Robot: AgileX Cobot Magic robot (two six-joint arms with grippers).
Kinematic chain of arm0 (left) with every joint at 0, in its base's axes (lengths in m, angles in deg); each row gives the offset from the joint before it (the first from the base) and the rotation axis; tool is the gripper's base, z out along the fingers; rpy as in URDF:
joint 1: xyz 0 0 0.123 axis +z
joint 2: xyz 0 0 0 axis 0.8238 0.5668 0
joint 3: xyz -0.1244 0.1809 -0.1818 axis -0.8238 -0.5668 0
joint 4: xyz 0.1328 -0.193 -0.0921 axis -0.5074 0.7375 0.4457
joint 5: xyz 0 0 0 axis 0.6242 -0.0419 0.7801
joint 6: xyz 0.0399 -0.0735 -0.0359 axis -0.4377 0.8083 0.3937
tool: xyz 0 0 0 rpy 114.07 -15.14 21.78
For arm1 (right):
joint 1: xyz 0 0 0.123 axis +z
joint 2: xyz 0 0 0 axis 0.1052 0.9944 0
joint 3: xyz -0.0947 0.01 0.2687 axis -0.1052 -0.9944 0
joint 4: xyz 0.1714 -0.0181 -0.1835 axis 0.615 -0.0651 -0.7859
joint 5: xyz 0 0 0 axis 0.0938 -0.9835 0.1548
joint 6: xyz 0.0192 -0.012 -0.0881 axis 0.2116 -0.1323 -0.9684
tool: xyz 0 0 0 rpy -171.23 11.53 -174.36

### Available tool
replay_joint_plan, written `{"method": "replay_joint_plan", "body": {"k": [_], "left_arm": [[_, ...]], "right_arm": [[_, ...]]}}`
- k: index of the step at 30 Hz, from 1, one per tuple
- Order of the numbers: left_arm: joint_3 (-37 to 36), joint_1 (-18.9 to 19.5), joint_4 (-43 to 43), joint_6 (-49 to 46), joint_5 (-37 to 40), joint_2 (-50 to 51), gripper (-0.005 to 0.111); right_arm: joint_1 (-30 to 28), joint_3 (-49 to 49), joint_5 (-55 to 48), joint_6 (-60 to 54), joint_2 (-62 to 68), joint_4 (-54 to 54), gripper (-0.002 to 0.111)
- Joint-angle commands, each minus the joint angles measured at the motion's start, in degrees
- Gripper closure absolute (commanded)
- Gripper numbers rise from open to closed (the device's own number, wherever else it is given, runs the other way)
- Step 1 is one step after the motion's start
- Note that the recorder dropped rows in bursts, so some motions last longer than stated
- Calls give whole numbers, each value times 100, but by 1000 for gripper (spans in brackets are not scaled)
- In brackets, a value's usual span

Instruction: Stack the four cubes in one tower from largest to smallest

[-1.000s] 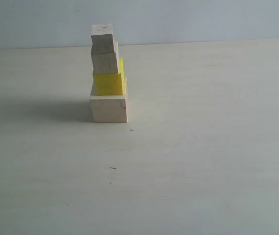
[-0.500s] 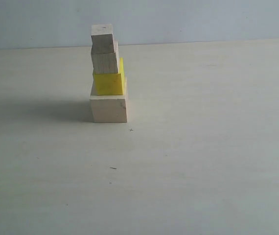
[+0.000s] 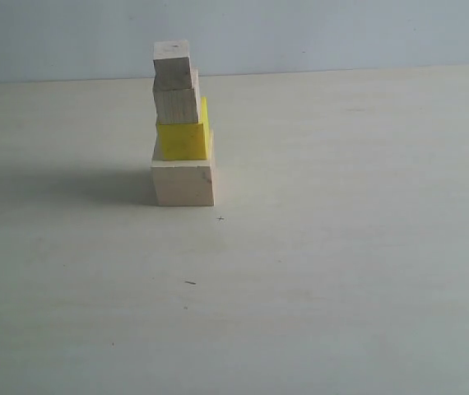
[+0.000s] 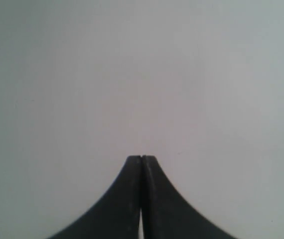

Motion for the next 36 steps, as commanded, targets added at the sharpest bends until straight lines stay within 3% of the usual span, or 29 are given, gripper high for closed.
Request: {"method": "replay_joint_plan", "body": {"k": [1,3,4,7,9,22,28,36], "left_arm": [[-131,-2,-544,501,61,-86,107],[-341,6,-3185,2960,234,-336,107],[-512,6,-5392,4880,542,-493,107],[-704,6,-8067,7767,1424,-727,107],[-836,6,-8873,8760,1915,-922,107],[-2243,21,-8987,8840,2182,-1694,107],[-2354,21,-8977,8855,2071,-1694,107],[-3112,21,-8834,8872,1479,-1694,107]], "right_arm": [[-25,-23,-20,0,-26,-1,108],[-25,-23,-20,0,-26,-1,108],[-25,-23,-9,0,-31,-1,108],[-25,-23,1,0,-31,-1,108],[-25,-23,1,0,-31,-1,108],[-25,-23,1,0,-31,-1,108],[-25,-23,1,0,-31,-1,108],[-25,-23,1,0,-31,-1,108]]}}
